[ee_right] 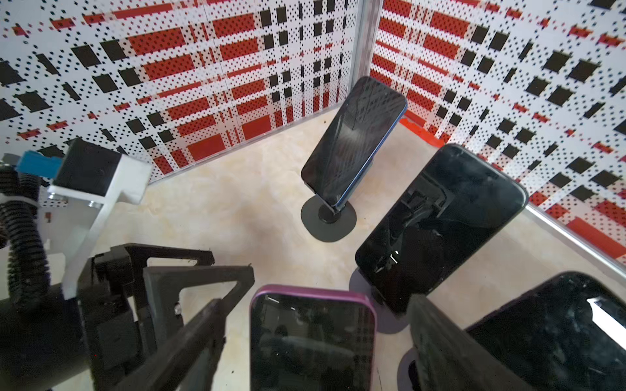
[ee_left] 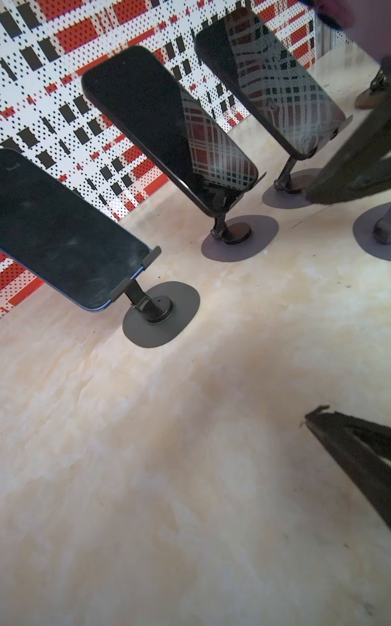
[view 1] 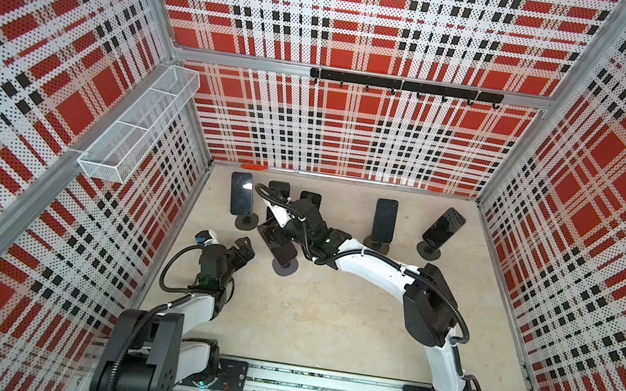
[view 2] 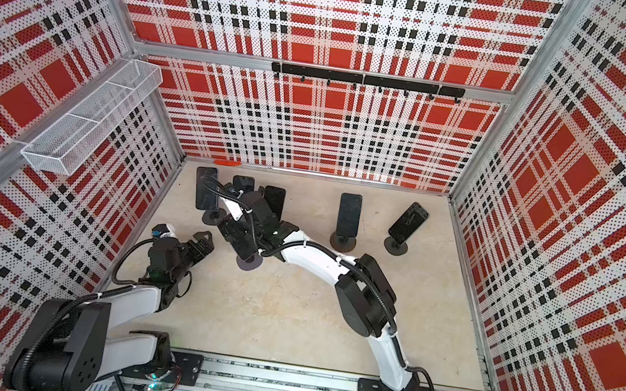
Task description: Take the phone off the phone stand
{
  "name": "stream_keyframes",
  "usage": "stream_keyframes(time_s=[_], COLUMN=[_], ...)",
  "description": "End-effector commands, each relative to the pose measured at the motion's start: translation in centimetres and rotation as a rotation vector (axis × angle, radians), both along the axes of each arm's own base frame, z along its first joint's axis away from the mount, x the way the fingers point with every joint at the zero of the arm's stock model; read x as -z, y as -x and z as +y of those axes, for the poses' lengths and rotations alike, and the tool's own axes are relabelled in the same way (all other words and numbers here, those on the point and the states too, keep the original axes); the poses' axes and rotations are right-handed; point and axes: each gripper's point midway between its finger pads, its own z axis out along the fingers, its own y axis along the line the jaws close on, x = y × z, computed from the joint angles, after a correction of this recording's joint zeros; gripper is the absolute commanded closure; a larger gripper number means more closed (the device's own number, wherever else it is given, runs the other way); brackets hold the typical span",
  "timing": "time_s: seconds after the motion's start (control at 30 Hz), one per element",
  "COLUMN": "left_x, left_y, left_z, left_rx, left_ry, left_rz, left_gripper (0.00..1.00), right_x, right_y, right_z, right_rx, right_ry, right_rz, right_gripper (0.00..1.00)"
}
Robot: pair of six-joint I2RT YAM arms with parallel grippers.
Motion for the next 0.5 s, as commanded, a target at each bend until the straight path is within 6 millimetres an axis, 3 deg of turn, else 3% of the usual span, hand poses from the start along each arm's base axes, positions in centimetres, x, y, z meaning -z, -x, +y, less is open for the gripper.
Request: stream_keyframes(time_s=[0.0,0.17,0.47], left_x=[0.1,0.1,-0.6], left_y=[-0.1,0.0,0.3], left_z=[0.1,0.0,0.4], left_rx=[0.001,0.006,-0.011], left_ry=[0.003,0.015,-0.002], left_rz=[-0.004,-0.008,-0.029], left_gripper=[0.02,0.02,0.02], right_x=[-1.1,0.3,2.8], right_y=[0.4,-0.5,-0.4], right_z=[0.0,-0.1,0.8], right_rx=[-0.003,0.049,0.029], right_ry=[-0.03,0.0,0.05], right_rz=[-0.001,0.019,0.037], right_gripper=[0.0,0.0,0.0])
